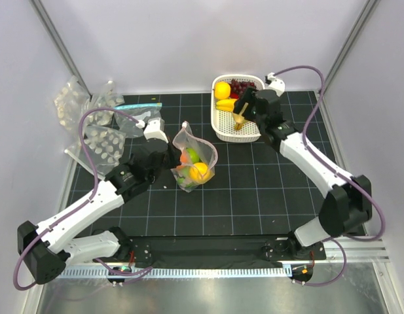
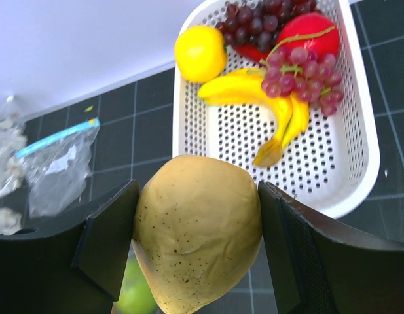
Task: Place the food in the zip-top bag and seal the zipper
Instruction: Place the fake fruit in the zipper food storage bag.
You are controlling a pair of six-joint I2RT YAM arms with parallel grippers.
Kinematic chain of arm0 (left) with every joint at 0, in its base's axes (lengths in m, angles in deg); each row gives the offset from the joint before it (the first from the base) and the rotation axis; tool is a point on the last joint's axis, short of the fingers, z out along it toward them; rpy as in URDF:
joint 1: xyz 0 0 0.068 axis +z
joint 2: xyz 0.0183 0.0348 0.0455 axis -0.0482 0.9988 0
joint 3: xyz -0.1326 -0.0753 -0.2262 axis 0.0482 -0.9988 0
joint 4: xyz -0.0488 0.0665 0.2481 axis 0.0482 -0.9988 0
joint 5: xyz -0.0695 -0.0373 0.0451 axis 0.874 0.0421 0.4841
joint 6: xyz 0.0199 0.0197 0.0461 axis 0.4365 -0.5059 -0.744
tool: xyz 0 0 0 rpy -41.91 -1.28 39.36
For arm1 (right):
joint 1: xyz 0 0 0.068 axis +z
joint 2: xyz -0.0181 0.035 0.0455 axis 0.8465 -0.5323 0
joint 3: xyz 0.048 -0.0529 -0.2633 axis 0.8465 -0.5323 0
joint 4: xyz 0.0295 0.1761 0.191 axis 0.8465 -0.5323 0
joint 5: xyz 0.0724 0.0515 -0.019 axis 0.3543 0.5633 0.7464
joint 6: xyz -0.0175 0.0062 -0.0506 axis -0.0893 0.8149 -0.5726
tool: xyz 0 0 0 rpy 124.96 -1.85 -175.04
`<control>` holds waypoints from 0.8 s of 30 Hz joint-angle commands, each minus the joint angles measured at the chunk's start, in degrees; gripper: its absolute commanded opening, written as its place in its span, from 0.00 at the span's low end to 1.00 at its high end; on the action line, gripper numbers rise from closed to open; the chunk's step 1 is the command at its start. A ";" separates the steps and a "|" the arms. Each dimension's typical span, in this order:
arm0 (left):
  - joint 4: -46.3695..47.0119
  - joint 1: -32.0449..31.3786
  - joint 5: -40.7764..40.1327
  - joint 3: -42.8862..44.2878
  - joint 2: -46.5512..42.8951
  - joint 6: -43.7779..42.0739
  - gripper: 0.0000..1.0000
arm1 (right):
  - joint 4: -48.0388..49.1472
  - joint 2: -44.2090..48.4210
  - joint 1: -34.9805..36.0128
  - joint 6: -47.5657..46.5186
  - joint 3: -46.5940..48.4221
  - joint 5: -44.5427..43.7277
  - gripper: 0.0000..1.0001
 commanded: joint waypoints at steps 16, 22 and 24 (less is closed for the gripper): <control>5.51 -1.32 5.45 1.51 2.80 -1.92 0.00 | 9.20 36.46 12.94 -0.53 -23.08 11.50 0.47; 5.86 -2.03 4.83 1.07 0.60 -2.98 0.00 | 13.87 35.50 16.99 -3.60 -23.35 17.40 0.46; 6.03 -2.38 4.83 0.98 -0.19 -3.42 0.00 | 14.93 34.63 18.74 -4.57 -22.91 21.88 0.46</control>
